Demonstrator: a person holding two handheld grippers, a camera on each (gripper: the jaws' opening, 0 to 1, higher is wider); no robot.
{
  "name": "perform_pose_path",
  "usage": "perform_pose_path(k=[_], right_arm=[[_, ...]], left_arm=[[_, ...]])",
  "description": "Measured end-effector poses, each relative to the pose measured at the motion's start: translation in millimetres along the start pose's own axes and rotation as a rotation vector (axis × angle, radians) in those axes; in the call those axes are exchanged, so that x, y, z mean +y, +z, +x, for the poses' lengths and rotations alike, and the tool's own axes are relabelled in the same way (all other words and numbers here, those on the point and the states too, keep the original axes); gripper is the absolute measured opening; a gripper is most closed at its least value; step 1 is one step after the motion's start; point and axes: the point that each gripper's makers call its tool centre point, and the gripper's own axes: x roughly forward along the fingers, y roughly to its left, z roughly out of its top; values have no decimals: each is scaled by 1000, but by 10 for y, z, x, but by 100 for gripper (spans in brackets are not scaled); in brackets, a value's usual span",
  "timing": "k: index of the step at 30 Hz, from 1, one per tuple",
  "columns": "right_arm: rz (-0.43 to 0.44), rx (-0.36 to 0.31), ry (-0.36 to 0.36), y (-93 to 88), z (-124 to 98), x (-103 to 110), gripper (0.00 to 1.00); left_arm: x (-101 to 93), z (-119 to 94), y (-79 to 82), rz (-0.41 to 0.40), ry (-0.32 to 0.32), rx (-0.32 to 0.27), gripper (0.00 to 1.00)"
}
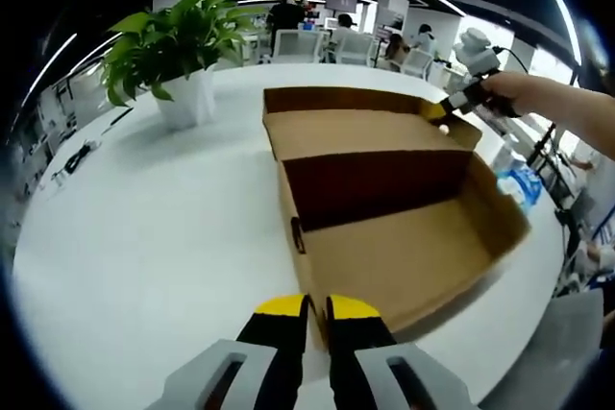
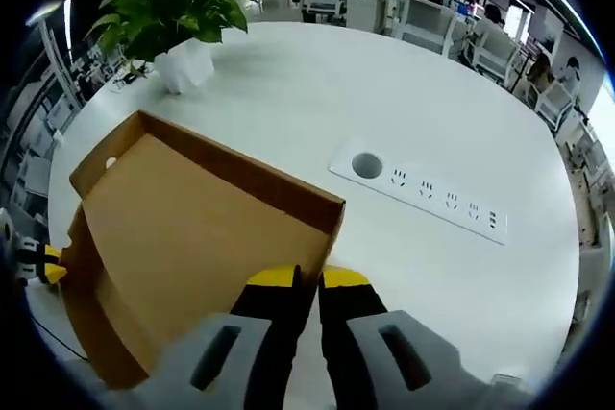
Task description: Operate the shoe box by opening the lid, removing the specified soft item, and placing it in the target area until the item is outside and the box remains undamaged.
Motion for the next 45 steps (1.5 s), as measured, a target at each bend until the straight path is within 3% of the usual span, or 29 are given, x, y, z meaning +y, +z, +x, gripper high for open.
perform_pose_path(k=[17,30,45], right_arm=[[-4,-120,0,216,-272,55,4],[3,-232,16,184,-490,99,4],[8,-317,38,199,-667,198,4]], left_arm=[[25,-10,-6,-15,56,2,5],[38,-21,-13,-40,147,5,3],[64,-22,-16,-108,201,7,2]])
